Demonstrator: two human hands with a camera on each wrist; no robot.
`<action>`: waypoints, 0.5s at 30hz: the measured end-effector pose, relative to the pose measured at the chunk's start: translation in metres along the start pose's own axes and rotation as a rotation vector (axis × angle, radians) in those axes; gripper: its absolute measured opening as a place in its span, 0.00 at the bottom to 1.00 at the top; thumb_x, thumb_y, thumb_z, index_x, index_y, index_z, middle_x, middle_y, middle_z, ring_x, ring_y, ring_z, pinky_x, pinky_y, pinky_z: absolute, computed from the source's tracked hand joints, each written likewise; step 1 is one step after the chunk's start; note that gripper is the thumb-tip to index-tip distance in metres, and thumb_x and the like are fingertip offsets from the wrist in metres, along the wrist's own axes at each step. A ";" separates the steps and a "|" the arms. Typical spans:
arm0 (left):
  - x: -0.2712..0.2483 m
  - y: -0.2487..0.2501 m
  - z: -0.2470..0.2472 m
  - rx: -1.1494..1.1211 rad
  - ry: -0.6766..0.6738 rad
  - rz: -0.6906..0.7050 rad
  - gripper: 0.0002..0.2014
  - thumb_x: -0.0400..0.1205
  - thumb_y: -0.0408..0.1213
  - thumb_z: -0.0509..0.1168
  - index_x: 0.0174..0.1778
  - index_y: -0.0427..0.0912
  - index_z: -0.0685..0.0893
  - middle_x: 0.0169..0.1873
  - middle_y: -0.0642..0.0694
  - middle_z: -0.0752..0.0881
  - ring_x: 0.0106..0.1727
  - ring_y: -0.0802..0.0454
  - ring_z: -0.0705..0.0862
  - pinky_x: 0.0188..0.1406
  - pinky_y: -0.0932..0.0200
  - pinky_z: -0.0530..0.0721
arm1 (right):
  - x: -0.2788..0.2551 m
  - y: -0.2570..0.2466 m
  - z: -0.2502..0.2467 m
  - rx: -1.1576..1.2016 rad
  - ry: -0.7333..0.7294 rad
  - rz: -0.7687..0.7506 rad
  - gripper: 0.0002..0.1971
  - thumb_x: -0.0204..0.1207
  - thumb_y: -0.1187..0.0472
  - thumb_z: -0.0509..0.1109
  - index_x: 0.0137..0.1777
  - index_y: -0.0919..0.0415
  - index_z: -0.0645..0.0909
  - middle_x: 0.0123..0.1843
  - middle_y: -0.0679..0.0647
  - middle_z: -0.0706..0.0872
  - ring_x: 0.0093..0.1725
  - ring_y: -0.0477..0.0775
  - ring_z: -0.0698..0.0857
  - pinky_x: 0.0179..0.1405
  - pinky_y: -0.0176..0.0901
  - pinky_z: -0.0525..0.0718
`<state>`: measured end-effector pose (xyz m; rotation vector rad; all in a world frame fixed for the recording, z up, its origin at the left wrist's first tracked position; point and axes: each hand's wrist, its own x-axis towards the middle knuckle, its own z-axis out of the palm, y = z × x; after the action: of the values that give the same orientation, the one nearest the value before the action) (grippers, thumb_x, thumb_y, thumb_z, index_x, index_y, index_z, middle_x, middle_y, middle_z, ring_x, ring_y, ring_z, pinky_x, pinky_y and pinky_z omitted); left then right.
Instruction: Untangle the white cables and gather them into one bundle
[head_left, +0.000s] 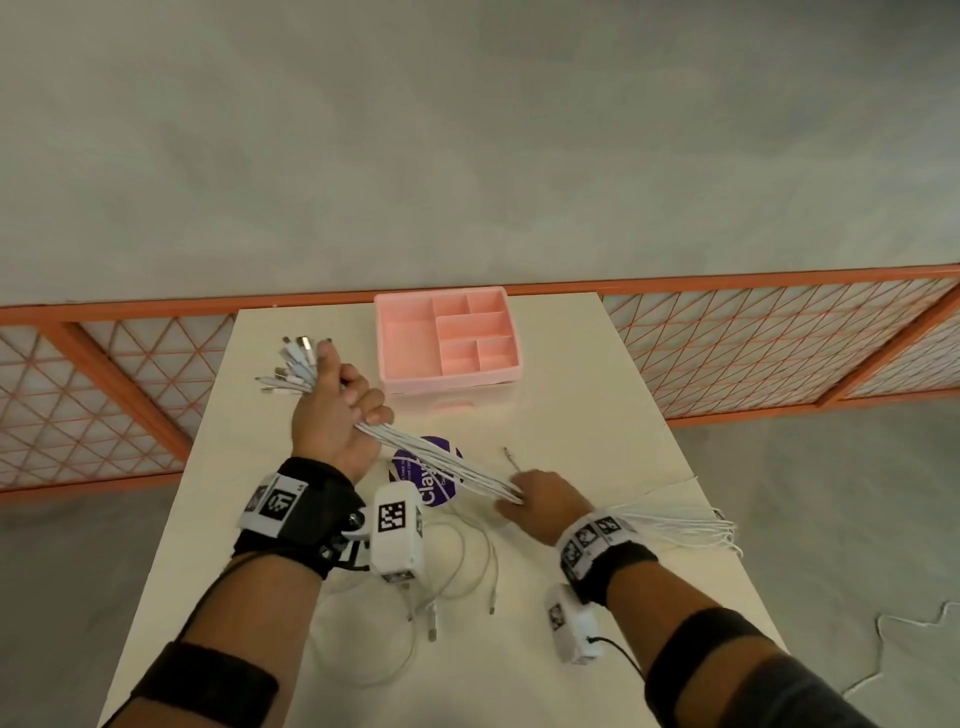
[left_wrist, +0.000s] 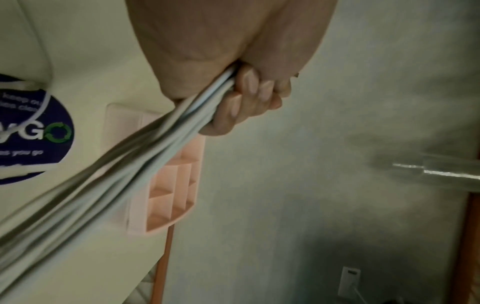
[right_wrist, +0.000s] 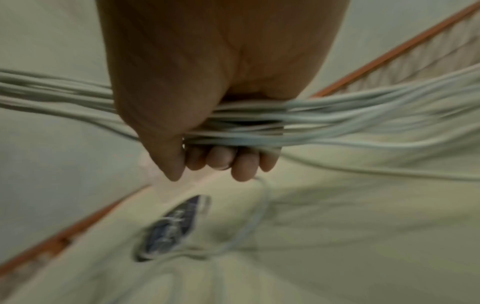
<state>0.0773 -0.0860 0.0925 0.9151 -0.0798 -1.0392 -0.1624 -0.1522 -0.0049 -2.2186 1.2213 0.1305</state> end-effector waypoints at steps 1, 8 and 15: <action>0.003 0.005 -0.002 -0.021 0.007 0.010 0.22 0.83 0.60 0.63 0.30 0.48 0.75 0.19 0.54 0.66 0.18 0.58 0.61 0.18 0.63 0.65 | -0.005 0.021 0.000 -0.051 -0.019 0.059 0.14 0.79 0.46 0.67 0.50 0.57 0.84 0.51 0.57 0.89 0.52 0.58 0.87 0.49 0.43 0.80; 0.012 0.009 -0.014 -0.051 0.067 -0.021 0.23 0.83 0.61 0.62 0.29 0.48 0.73 0.17 0.54 0.66 0.17 0.58 0.60 0.15 0.65 0.63 | -0.040 0.134 -0.020 -0.376 -0.009 0.390 0.13 0.81 0.45 0.63 0.55 0.52 0.82 0.55 0.51 0.88 0.55 0.55 0.87 0.56 0.45 0.82; -0.008 -0.029 -0.019 0.264 -0.119 -0.205 0.19 0.74 0.56 0.71 0.29 0.46 0.75 0.19 0.52 0.65 0.18 0.58 0.61 0.15 0.65 0.62 | -0.028 0.169 -0.063 -0.318 0.412 0.688 0.07 0.81 0.59 0.64 0.43 0.56 0.81 0.39 0.54 0.84 0.42 0.59 0.84 0.50 0.53 0.87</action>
<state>0.0611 -0.0739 0.0634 1.1168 -0.2306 -1.2941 -0.3256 -0.2331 -0.0197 -2.0328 2.3002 0.1477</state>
